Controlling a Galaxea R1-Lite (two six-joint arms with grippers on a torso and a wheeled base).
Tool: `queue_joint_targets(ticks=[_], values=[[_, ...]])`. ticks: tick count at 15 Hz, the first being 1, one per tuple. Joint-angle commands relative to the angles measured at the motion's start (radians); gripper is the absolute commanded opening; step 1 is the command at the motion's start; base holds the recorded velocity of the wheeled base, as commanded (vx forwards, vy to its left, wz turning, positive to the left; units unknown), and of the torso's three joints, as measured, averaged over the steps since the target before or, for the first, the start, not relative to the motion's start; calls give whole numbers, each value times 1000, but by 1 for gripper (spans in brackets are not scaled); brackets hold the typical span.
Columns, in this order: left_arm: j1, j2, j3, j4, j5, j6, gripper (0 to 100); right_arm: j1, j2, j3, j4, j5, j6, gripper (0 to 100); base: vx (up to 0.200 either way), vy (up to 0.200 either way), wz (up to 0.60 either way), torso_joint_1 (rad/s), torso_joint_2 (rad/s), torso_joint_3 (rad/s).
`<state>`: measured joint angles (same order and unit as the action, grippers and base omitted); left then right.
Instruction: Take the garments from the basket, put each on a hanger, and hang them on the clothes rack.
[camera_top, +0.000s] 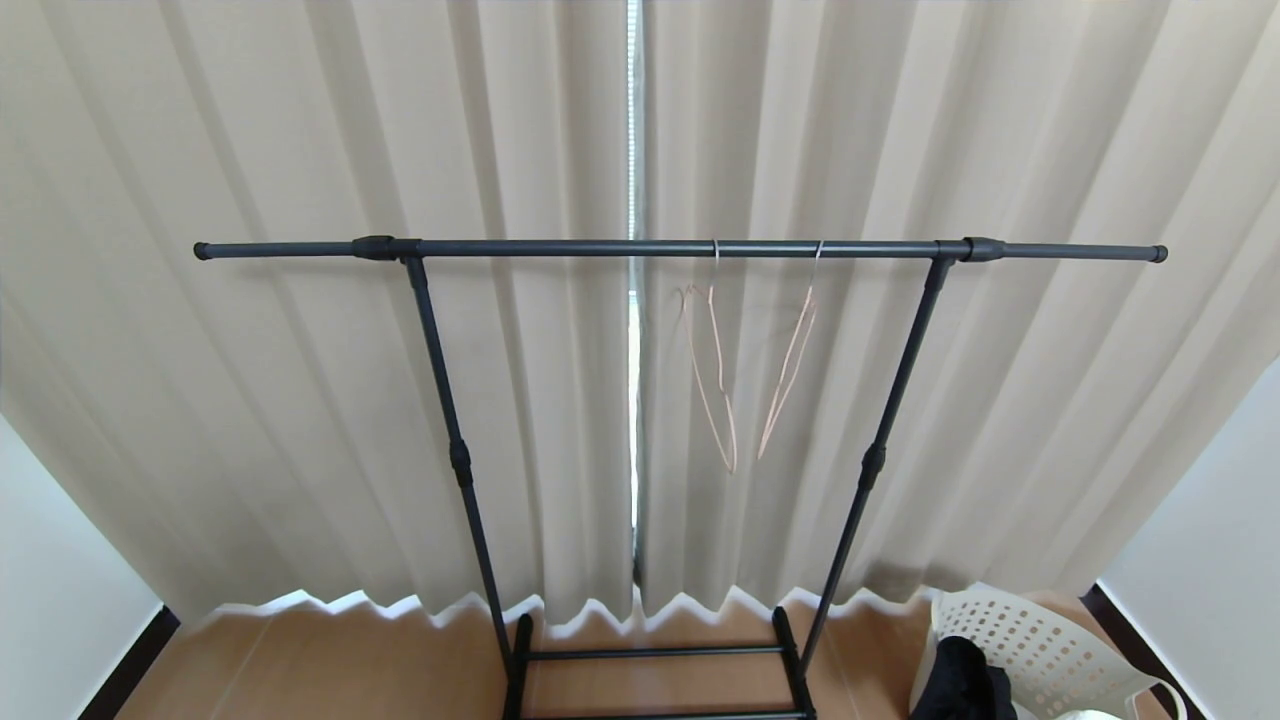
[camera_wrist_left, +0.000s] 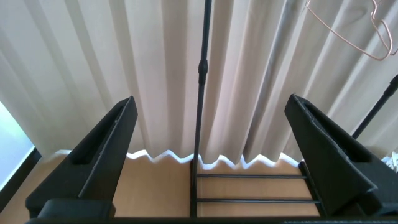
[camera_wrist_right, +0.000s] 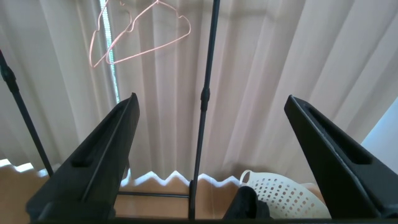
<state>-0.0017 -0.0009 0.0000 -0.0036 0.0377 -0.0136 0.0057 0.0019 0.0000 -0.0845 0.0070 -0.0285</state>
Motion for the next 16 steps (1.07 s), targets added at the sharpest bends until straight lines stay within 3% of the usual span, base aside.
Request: queue_joint_targets(ticks=[1,10,16], values=[[-1,1,0,1,-2,0,100,0,0,0,-1,1,-1,100,0,0,0,0,0,0],[-1,1,0,1,-5,-2,100,0,0,0,3,1,-1,100,0,0,0,0,0,0],[-1,1,0,2,-5,-3,100,0,0,0,3,1,-1,100,0,0,0,-137,318,175]])
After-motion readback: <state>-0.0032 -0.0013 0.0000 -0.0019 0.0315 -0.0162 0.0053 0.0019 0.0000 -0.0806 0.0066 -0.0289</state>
